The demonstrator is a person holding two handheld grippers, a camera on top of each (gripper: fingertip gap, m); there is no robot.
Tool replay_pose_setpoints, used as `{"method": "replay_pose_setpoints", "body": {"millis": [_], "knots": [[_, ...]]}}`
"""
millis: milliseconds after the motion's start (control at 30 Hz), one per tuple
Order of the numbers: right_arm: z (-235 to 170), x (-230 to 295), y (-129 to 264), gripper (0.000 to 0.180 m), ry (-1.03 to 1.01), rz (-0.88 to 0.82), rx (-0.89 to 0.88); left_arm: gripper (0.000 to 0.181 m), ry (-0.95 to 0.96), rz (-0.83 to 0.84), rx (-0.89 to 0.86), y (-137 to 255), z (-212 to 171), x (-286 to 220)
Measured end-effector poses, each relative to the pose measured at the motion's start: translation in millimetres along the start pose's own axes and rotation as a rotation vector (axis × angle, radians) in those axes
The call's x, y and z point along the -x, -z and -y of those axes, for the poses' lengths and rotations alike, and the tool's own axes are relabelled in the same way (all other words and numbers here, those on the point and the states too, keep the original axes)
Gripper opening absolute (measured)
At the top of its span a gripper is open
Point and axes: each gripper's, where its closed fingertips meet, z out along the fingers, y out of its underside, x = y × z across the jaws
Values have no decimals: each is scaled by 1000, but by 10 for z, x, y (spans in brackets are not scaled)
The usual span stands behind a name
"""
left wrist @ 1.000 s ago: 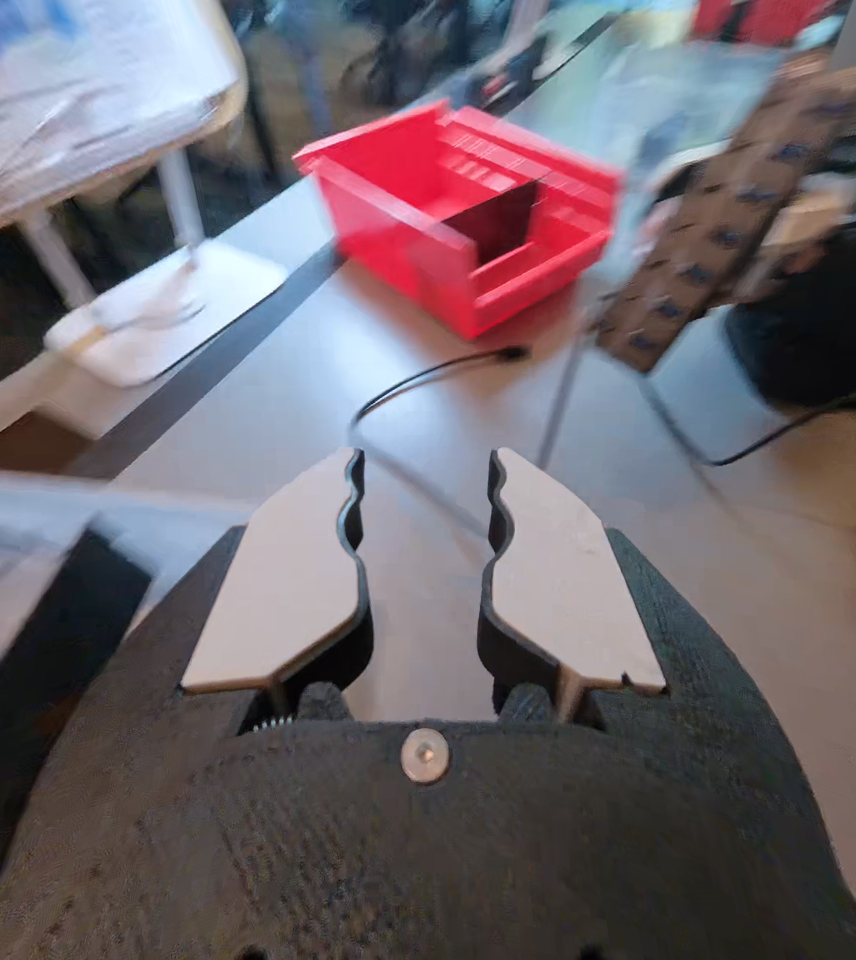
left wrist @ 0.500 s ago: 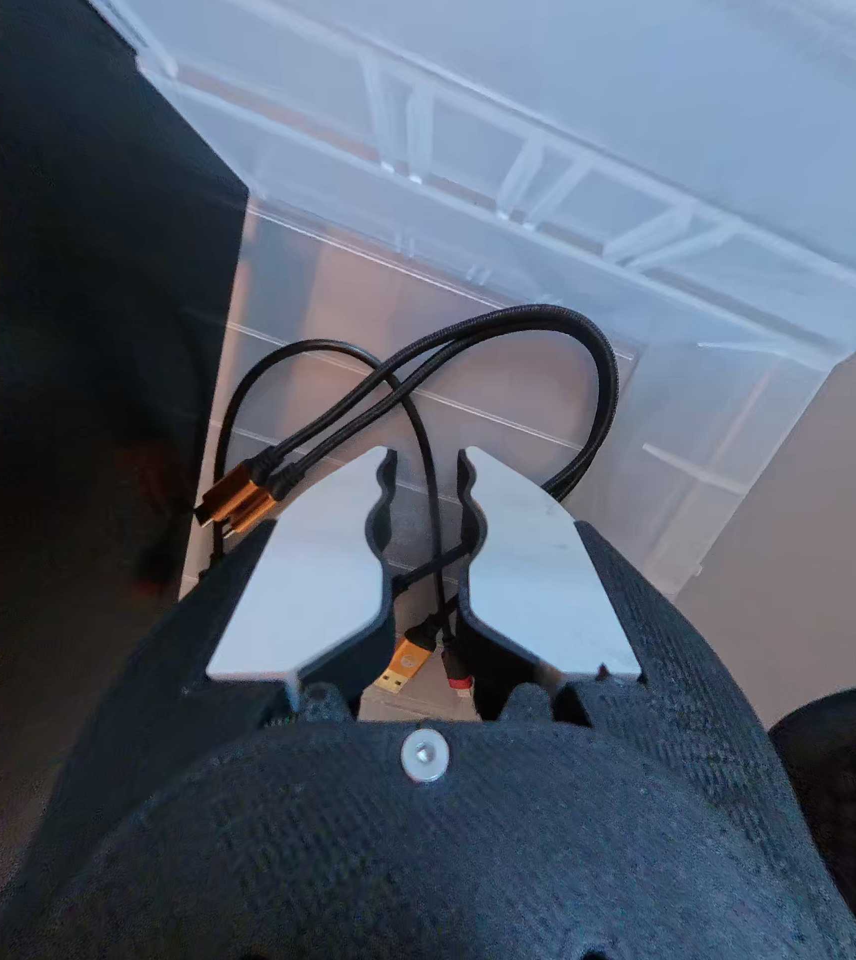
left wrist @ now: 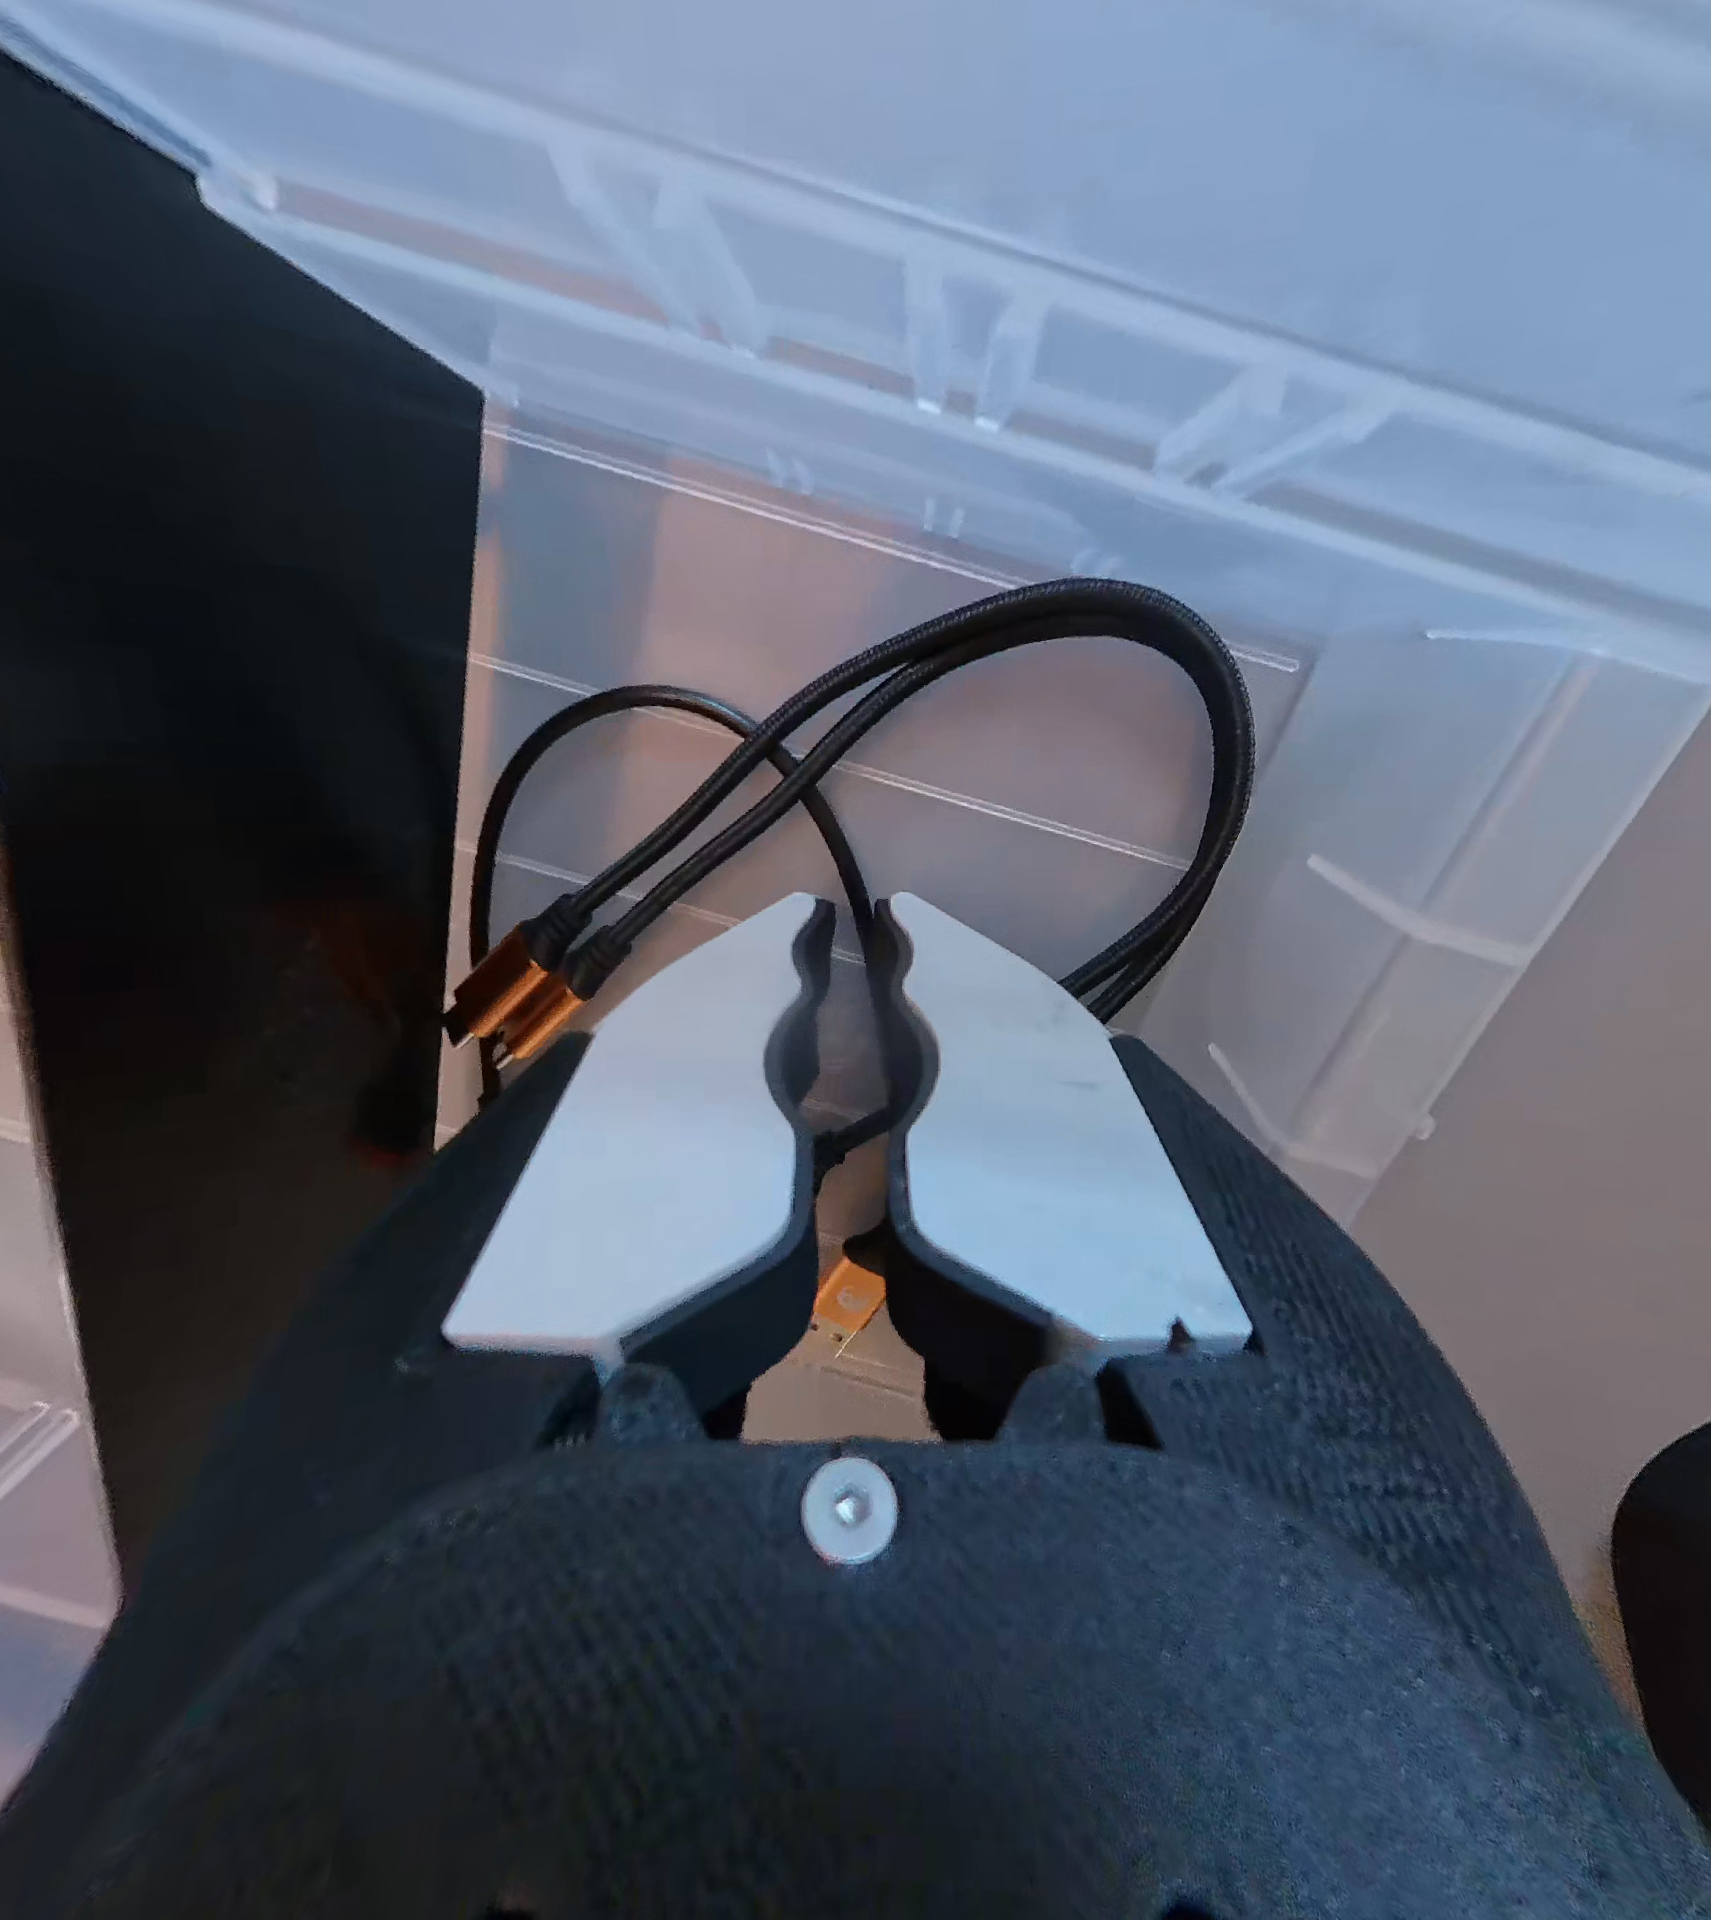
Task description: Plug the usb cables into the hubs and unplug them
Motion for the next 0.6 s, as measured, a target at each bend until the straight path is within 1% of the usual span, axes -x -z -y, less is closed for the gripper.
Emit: {"method": "replay_pose_setpoints", "body": {"millis": [100,167,233,267,367,500,600], "knots": [[0,-3,3,64,1,-1,1,14,-3,24,-33,77,76,68],[-4,3,1,64,-2,3,3,20,-58,43,-81,131,175,107],[-14,10,-5,64,-2,6,7,21,-110,80,-98,140,245,174],[-20,13,-8,64,-2,8,9,21,-127,71,-100,128,276,174],[-34,14,-9,64,-3,8,14,21,-135,25,-64,62,330,163],[-34,-8,5,64,-9,3,11,21,-229,-17,28,-21,323,112],[-40,-23,9,64,-19,4,9,20,-280,-11,67,-28,346,129]]}}
